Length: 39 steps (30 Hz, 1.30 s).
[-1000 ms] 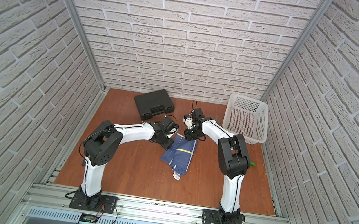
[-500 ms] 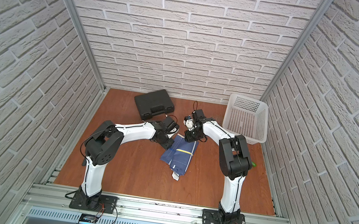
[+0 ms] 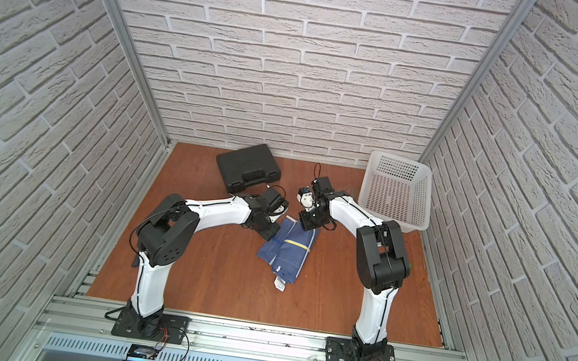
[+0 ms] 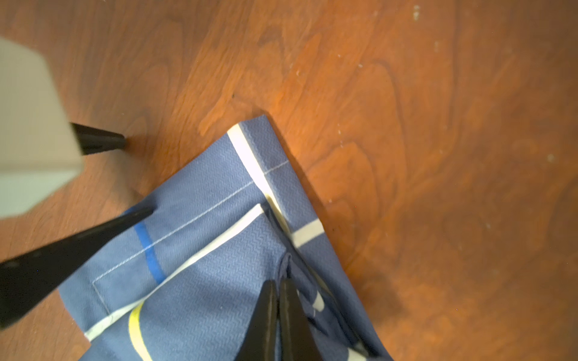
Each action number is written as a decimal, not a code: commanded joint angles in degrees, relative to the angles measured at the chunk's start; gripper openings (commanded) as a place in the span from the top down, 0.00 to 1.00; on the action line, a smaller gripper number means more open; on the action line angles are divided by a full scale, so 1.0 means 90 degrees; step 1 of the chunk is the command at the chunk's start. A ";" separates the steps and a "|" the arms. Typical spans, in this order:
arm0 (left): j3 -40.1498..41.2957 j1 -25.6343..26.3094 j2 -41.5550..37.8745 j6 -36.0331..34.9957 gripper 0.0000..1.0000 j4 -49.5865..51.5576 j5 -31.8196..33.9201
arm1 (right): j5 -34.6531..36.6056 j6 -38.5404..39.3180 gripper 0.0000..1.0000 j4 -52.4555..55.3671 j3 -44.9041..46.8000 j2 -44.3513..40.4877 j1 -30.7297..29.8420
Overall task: Roll up the pillowcase
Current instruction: Roll the pillowcase at the center of the board.
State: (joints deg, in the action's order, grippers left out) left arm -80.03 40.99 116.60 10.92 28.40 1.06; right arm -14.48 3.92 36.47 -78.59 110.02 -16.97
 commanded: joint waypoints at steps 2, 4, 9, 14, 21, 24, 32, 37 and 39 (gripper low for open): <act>0.0268 0.0055 0.0587 -0.0007 0.48 0.0721 -0.0128 | 0.0100 -0.0296 0.95 -0.0186 0.0199 -0.0369 0.0201; 0.0264 0.0055 0.0558 -0.0002 0.48 0.0740 -0.0137 | 0.0150 -0.0425 0.95 -0.0175 0.0229 -0.0356 0.0262; 0.0307 0.0055 0.0508 0.0027 0.48 0.0755 -0.0166 | 0.0443 -0.0754 0.96 -0.0214 0.0443 -0.0444 0.0333; 0.0271 0.0064 0.0440 0.0118 0.48 0.0722 -0.0340 | 0.0385 -0.0960 0.95 -0.0363 0.0512 -0.0373 0.0328; 0.0062 0.0125 0.0135 0.0345 0.46 0.0631 -0.0711 | -0.0037 -0.1455 0.93 -0.0898 0.0484 -0.0330 0.0313; -0.0052 0.0121 0.0067 0.0386 0.45 0.0648 -0.0813 | -0.0049 -0.1724 0.92 -0.1166 0.0593 -0.0339 0.0304; -0.0117 0.0129 -0.0119 0.0514 0.42 0.0730 -0.0985 | 0.0055 -0.2095 0.92 -0.1624 0.0682 -0.0090 0.0304; -0.0191 0.0142 -0.0510 0.0609 0.36 0.1090 -0.0850 | 0.0139 -0.2052 0.91 -0.1609 0.0721 -0.0094 0.0300; -0.0263 0.0139 -0.0709 0.0652 0.35 0.1314 -0.0769 | 0.0087 -0.2019 0.89 -0.1598 0.0748 -0.0129 0.0302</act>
State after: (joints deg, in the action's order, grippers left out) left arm -81.28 41.87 114.56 15.68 35.79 -6.02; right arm -13.96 -13.76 24.14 -72.51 109.25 -14.37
